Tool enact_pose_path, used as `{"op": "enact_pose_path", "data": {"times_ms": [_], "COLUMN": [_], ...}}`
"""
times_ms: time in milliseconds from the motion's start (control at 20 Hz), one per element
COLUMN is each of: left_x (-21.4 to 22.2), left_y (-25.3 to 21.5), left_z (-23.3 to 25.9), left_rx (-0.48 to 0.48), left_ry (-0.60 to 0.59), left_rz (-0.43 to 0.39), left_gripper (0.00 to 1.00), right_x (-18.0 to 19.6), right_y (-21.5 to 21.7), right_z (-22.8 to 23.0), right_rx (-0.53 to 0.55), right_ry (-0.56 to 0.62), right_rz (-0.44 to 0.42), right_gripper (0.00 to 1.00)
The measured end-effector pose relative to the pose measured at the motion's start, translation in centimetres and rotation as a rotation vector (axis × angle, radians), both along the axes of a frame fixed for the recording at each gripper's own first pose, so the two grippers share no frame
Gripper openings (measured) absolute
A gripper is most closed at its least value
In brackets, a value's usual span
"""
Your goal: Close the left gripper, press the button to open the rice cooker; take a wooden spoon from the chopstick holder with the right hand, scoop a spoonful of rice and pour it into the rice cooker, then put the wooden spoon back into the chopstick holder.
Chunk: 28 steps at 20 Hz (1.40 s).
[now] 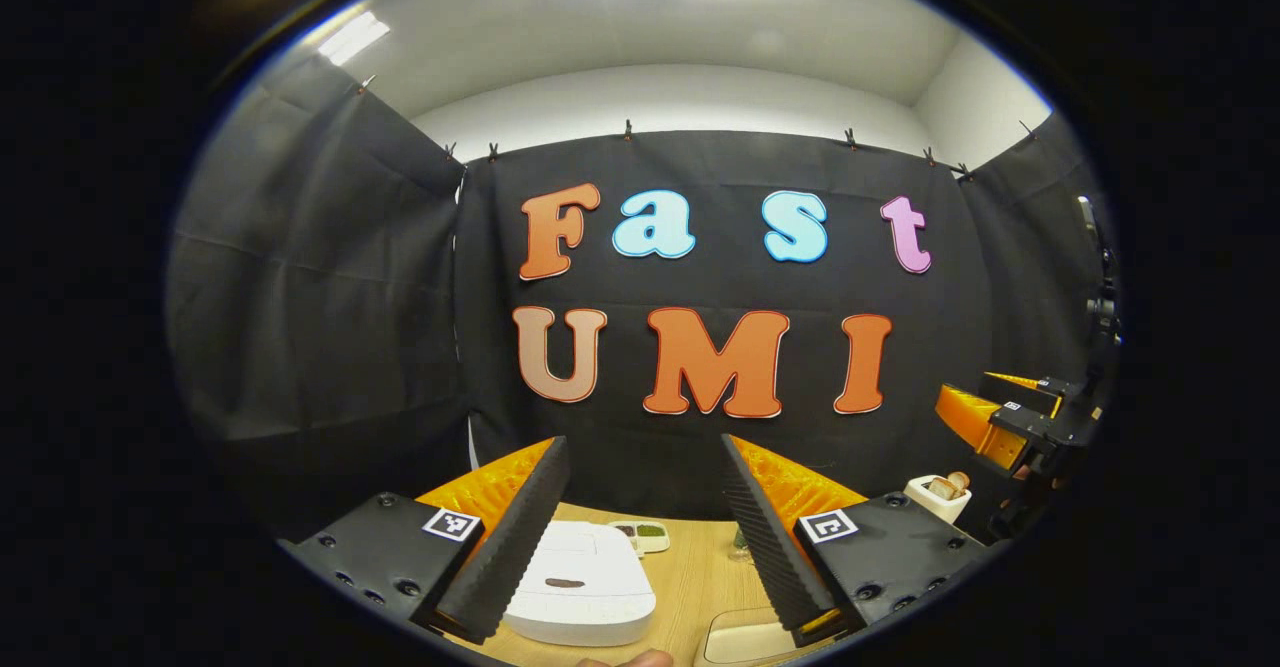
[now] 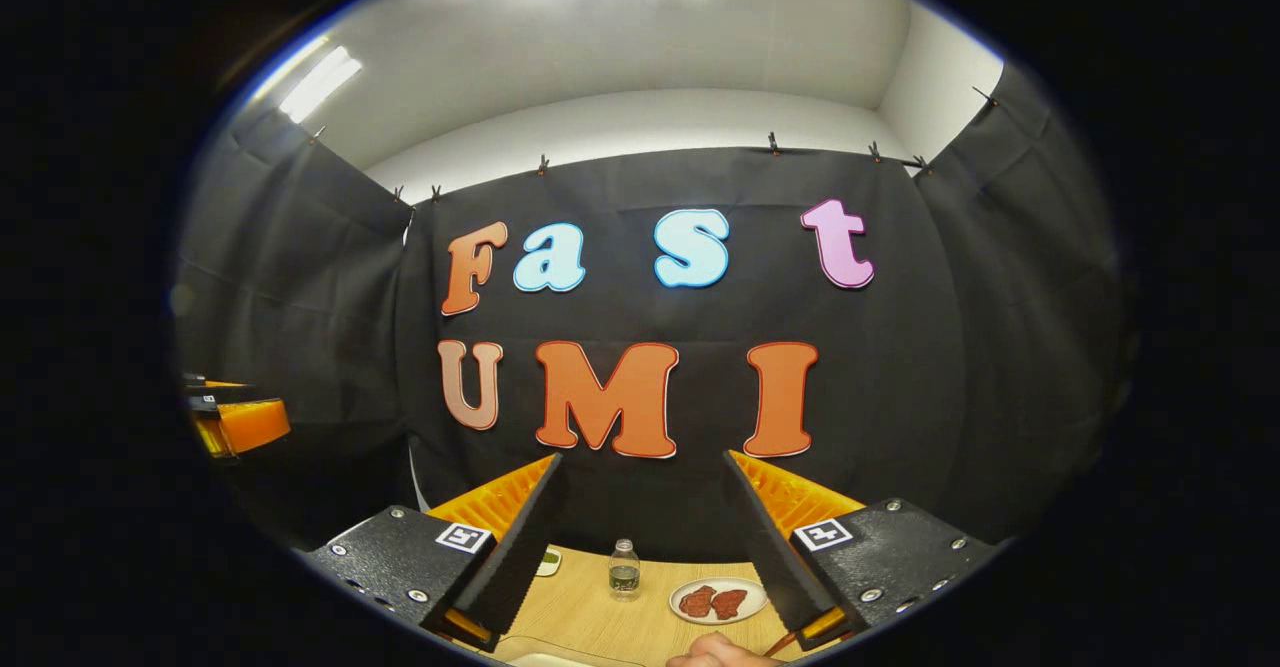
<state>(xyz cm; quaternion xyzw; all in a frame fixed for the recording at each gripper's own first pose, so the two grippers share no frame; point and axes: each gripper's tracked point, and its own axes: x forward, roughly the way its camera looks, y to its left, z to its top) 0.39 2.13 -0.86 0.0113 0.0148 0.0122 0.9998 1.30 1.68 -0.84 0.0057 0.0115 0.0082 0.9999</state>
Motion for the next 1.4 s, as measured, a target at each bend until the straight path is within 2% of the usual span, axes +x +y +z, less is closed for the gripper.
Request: {"op": "enact_pose_path", "data": {"times_ms": [250,400,650,1050,1350,1400], "left_x": [0.2,0.3,0.8,2.3,4.7,5.1], "left_y": [1.0,1.7,3.6,6.9,10.4,11.5], "left_z": [-0.6,-1.6,-3.5,-6.7,-10.9,-11.7], "left_rx": [0.007,0.002,0.020,0.025,-0.006,-0.010], "left_ry": [0.020,0.053,0.116,0.208,0.343,0.376], "left_rz": [0.027,0.048,0.096,0.137,0.158,0.185], "left_gripper": [1.00,1.00,1.00,1.00,0.65,0.43], "right_x": [0.5,0.6,0.8,1.6,1.9,1.9], "right_y": [0.6,1.3,2.2,2.4,0.8,0.4], "right_z": [-0.3,-0.7,-1.5,-2.9,-4.0,-4.3], "right_rx": [-0.001,0.003,0.000,-0.009,-0.030,-0.034], "right_ry": [0.002,0.011,0.029,0.057,0.074,0.079], "right_rz": [0.015,0.033,0.058,0.059,0.009,-0.004], "right_gripper": [0.94,0.96,0.94,0.94,0.94,0.94]}}
